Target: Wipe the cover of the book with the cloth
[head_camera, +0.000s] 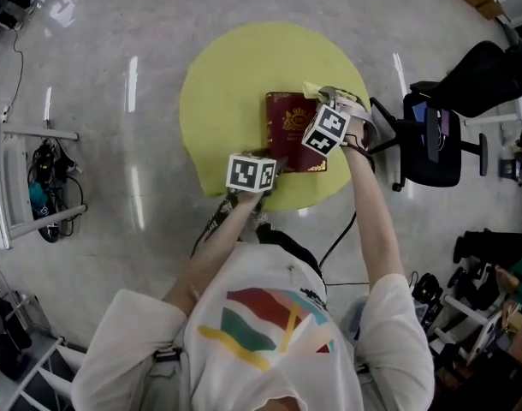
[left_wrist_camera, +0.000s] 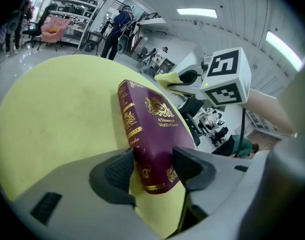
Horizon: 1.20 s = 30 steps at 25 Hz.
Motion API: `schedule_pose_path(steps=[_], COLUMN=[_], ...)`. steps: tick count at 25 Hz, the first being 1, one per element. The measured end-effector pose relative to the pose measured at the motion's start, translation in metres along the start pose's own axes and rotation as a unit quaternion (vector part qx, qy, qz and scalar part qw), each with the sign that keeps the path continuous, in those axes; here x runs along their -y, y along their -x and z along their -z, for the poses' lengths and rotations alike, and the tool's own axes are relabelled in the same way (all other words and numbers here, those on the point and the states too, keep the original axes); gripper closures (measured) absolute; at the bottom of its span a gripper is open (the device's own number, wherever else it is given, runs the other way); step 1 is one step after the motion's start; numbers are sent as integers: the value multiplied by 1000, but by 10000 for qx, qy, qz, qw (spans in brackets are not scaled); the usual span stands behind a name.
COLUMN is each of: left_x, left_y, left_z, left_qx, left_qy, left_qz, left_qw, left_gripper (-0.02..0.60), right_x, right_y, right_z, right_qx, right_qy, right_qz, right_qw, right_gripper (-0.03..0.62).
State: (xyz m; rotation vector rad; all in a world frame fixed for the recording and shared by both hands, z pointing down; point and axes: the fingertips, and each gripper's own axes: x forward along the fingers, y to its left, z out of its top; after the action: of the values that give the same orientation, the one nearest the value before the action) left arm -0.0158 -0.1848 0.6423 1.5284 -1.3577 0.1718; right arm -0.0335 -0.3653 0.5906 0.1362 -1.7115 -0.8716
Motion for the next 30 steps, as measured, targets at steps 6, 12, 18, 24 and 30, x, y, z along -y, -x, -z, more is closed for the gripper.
schedule_pose_path(steps=[6, 12, 18, 24, 30], left_x=[-1, 0, -1, -3, -2], left_y=[1, 3, 3, 3, 2], left_z=[-2, 2, -1, 1, 0], left_qx=[43, 44, 85, 124, 150], left_qy=[15, -4, -2, 65, 86], left_qz=[-6, -7, -3, 10, 30], left_qw=[10000, 10000, 10000, 9999, 9998], left_gripper=[328, 328, 328, 328, 328], right_x=[-11, -25, -33, -65, -98], right_y=[-13, -19, -16, 7, 33], right_z=[-2, -6, -6, -5, 6], right_qx=[-149, -225, -247, -123, -152], right_qy=[481, 777, 822, 657, 641], right_qz=[-403, -772, -999, -1575, -1944], right_qw=[9979, 9937, 9913, 9853, 9787], right_gripper=[566, 566, 566, 566, 566])
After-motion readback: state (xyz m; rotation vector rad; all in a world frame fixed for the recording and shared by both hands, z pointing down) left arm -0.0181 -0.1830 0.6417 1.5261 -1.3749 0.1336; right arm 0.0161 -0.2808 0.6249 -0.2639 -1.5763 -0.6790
